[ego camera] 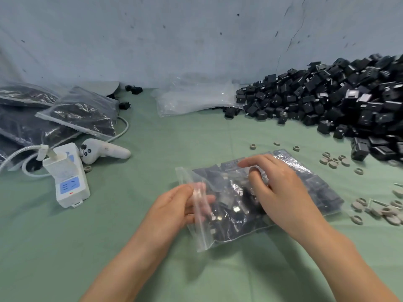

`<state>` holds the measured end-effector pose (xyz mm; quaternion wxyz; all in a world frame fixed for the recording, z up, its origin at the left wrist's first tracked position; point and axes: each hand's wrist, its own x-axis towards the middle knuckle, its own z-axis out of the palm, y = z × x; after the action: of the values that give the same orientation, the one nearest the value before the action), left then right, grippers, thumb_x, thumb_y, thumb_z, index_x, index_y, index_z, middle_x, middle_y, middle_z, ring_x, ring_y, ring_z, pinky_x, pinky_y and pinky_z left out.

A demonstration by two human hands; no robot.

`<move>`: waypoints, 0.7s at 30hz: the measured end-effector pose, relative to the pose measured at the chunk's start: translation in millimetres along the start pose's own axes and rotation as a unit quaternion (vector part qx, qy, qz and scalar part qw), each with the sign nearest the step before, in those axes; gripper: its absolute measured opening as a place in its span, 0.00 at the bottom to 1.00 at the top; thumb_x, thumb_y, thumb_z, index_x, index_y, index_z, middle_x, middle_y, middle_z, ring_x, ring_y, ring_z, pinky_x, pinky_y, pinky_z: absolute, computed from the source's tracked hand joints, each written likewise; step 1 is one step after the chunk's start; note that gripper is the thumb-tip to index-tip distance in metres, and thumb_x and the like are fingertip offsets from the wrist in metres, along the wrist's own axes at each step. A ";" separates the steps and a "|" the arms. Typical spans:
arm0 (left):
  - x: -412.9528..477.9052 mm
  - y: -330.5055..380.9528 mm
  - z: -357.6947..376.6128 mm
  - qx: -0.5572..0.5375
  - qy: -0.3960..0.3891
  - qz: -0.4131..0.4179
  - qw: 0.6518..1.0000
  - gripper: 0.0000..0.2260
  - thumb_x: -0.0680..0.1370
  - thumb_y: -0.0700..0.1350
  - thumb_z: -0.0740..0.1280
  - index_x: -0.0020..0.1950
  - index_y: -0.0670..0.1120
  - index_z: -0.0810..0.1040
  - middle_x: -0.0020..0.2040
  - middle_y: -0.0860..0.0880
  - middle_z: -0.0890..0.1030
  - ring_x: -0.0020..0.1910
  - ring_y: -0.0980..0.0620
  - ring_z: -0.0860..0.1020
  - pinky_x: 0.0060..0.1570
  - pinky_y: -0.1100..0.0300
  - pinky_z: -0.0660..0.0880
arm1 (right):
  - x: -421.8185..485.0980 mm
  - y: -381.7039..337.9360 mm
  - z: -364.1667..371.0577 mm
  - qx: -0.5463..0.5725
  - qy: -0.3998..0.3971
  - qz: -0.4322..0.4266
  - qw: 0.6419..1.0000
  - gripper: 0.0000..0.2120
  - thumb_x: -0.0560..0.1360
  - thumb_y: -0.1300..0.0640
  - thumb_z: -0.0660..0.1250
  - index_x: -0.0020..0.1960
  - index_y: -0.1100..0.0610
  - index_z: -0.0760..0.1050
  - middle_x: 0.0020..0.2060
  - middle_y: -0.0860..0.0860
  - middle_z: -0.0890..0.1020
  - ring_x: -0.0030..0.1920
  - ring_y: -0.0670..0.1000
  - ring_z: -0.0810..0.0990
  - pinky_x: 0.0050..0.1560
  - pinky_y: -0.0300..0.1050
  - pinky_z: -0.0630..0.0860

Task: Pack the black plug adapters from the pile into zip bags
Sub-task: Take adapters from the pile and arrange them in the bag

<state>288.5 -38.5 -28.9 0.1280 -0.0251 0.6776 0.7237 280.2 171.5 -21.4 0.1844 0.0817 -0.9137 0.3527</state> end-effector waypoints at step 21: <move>-19.7 -24.9 -23.2 0.378 -0.055 0.236 0.894 0.06 0.73 0.59 0.72 0.47 0.59 0.81 0.40 0.62 0.79 0.36 0.61 0.75 0.37 0.71 0.67 | -17.3 18.6 14.1 -0.046 0.229 0.045 0.971 0.14 0.78 0.53 0.54 0.51 0.51 0.79 0.48 0.45 0.79 0.51 0.50 0.75 0.58 0.50 0.68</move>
<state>309.8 -63.2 -51.0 -0.0093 0.2252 0.8778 0.4226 287.0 176.1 -49.3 0.3764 -0.0507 -0.8652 0.3274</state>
